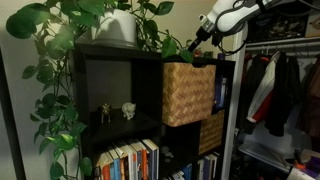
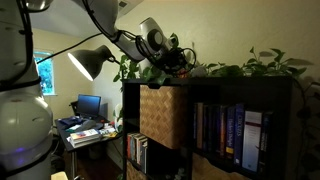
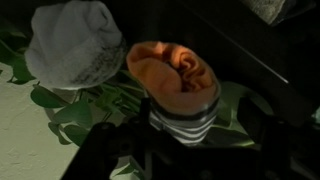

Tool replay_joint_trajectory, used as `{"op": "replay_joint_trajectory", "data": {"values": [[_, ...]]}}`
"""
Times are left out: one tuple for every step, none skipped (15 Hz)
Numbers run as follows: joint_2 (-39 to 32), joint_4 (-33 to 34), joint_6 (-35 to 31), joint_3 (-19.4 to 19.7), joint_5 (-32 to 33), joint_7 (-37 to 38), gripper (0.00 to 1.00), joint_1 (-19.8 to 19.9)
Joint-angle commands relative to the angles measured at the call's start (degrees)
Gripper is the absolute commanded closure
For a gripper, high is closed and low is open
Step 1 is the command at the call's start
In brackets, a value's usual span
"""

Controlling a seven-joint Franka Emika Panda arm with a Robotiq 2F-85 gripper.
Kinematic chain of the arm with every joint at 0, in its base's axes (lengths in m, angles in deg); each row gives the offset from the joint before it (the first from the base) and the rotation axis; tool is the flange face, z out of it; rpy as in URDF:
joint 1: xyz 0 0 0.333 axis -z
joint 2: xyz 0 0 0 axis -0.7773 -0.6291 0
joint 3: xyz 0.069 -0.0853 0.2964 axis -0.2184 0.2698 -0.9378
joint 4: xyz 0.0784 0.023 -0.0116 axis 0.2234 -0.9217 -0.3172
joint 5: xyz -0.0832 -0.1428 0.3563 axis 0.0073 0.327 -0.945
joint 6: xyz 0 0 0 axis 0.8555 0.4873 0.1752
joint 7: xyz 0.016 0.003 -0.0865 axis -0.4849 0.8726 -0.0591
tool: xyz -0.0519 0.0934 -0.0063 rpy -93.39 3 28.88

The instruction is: Pull out the brown basket then put the socks one at a time in the basket then push in the basket

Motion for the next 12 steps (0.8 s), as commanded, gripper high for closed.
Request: {"op": "replay_joint_trajectory", "data": {"values": [[0.45,-0.11,-0.4,0.14,0.7,-0.78,0.41,0.02],[0.66,-0.22,-0.27,0.12,0.59,-0.9,0.49,-0.08],[1.02,-0.46,-0.25,0.08,0.65,-1.05,0.55,-0.14],[1.29,-0.56,0.15,0.04,0.52,-1.07,0.62,-0.21],[1.57,-0.65,0.44,0.04,0.26,-1.06,0.69,-0.3],[1.76,-0.69,0.61,0.02,0.19,-1.07,0.76,-0.36],[2.1,-0.79,0.78,-0.08,0.33,-0.85,0.81,-0.34],[2.46,-1.04,0.45,-0.12,0.26,-0.9,0.86,-0.47],[3.25,-1.55,0.04,-0.39,0.91,-0.58,0.91,-0.39],[4.08,-1.98,-0.09,-0.81,1.74,-0.06,0.93,-0.21],[5.04,-2.4,0.01,-1.38,2.8,0.71,0.92,0.06],[6.03,-2.85,-0.33,-1.86,3.91,0.78,0.9,0.09]]}}
